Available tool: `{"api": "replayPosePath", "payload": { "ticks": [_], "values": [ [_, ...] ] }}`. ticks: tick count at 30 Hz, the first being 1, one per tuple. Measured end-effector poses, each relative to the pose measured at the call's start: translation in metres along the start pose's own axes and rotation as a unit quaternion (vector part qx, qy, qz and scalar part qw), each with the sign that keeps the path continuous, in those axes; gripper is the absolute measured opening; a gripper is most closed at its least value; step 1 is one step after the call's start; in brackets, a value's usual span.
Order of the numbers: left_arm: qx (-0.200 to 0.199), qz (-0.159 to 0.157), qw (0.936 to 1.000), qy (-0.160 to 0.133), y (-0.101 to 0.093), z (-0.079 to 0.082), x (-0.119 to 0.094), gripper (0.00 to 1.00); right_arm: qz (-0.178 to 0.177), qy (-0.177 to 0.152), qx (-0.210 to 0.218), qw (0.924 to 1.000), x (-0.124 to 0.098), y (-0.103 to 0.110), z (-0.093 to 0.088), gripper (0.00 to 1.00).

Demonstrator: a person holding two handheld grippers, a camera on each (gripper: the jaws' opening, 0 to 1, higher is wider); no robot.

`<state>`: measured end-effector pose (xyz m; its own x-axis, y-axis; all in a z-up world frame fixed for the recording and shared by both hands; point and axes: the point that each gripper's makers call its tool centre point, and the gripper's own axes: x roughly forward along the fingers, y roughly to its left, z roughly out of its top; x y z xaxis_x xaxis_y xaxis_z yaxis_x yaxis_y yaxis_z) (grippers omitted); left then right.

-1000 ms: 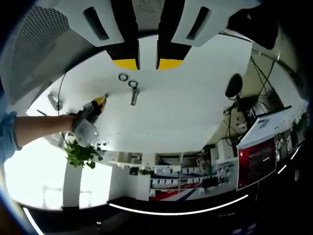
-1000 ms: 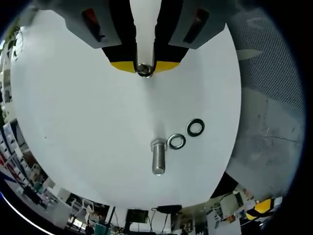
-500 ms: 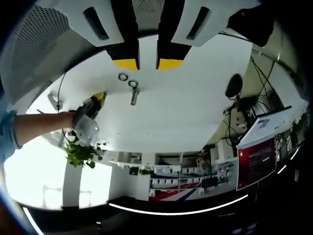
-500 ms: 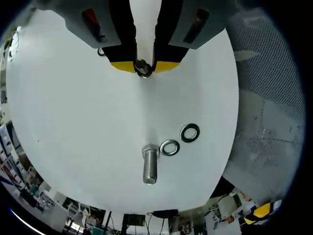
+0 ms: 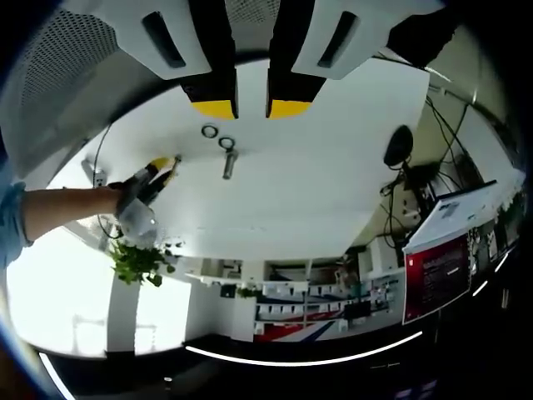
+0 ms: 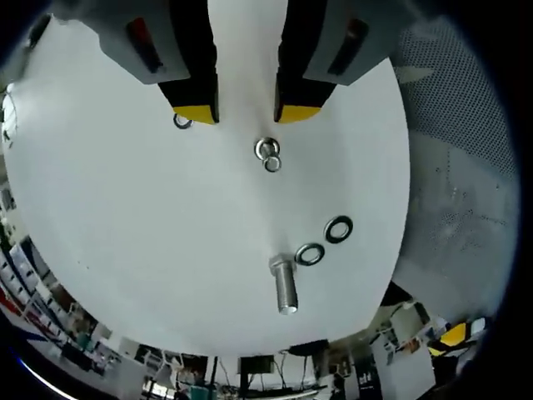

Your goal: Place the washer onto the threaded stud by aligning its center hole with the stud, sliding it down to the base, and recovering from edge contact or off-axis alignment until the washer reaches the visible bottom stop.

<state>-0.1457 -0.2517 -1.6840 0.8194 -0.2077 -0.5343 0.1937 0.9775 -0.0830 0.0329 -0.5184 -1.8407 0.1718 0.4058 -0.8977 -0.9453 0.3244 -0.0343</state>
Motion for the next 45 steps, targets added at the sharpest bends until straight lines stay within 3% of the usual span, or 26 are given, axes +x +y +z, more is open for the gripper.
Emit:
{"api": "replayPosePath", "payload": {
  "ticks": [3,6,11,21,27,37,45],
  "values": [
    [-0.001,0.001,1.0,-0.001,0.0,0.0,0.0,0.11,-0.012,0.01,0.006,0.9999,-0.003,-0.012,-0.012,0.28],
    [-0.001,0.002,1.0,-0.001,0.001,0.001,0.0,0.11,-0.028,0.003,0.021,0.9994,-0.007,-0.023,-0.011,0.27],
    [-0.002,0.003,1.0,-0.002,0.001,0.001,0.0,0.11,-0.025,-0.007,0.061,0.9978,-0.003,-0.037,-0.008,0.27],
    [-0.004,0.006,1.0,-0.004,0.002,0.001,0.0,0.11,-0.026,-0.023,0.081,0.9961,0.011,-0.046,-0.007,0.24],
    [-0.004,0.005,1.0,-0.003,0.002,0.001,0.0,0.1,-0.032,-0.054,0.077,0.995,0.011,-0.048,-0.005,0.21],
    [-0.001,0.004,1.0,0.0,0.001,0.0,0.0,0.1,-0.032,-0.05,0.071,0.9957,0.012,-0.046,-0.003,0.17],
    [0.001,0.003,1.0,0.002,0.001,0.0,0.0,0.1,-0.03,-0.068,0.057,0.9956,0.009,-0.034,-0.008,0.15]
  ]
}}
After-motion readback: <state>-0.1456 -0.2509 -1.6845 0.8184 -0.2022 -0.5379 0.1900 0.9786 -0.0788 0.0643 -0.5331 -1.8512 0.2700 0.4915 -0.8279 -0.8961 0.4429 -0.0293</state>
